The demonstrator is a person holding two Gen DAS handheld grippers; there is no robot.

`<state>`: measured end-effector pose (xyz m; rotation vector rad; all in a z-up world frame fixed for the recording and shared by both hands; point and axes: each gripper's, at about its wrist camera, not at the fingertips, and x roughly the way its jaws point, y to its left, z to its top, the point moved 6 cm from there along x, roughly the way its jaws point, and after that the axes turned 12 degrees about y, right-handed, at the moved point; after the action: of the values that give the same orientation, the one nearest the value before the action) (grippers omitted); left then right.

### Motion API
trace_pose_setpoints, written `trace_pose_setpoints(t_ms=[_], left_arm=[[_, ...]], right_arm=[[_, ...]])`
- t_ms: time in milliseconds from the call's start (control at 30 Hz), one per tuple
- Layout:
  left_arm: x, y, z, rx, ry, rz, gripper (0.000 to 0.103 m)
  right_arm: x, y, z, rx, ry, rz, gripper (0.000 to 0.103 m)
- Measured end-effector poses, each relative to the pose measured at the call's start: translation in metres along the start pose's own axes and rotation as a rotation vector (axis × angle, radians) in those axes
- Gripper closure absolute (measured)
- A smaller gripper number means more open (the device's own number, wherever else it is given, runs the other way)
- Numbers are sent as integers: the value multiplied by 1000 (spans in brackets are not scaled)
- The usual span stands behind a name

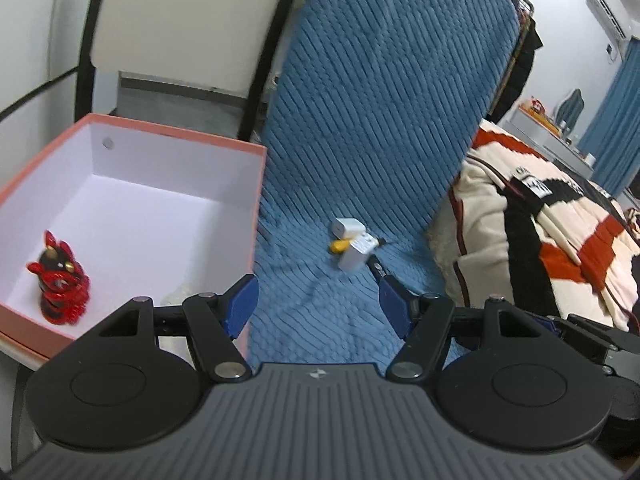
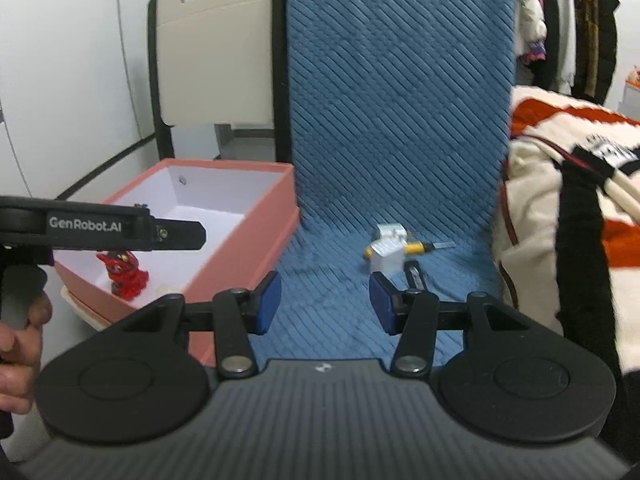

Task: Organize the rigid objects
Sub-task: 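Withdraw both open tools from the box back toward the seat cushion, then move left tool to the white charger while right tool approaches the black USB stick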

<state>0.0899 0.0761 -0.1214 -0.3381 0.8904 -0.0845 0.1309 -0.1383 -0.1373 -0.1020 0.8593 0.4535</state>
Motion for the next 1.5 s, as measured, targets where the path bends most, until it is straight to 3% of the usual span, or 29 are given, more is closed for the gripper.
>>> trace_pose_setpoints(t_ms=[633, 1033, 1500], left_arm=[[28, -65, -41, 106, 56, -48, 31], [87, -60, -21, 112, 38, -45, 31], [153, -49, 13, 84, 59, -74, 31]], right_arm=[[-7, -68, -59, 152, 36, -73, 51], [18, -95, -70, 222, 84, -106, 52], [69, -109, -48, 254, 114, -140, 52]])
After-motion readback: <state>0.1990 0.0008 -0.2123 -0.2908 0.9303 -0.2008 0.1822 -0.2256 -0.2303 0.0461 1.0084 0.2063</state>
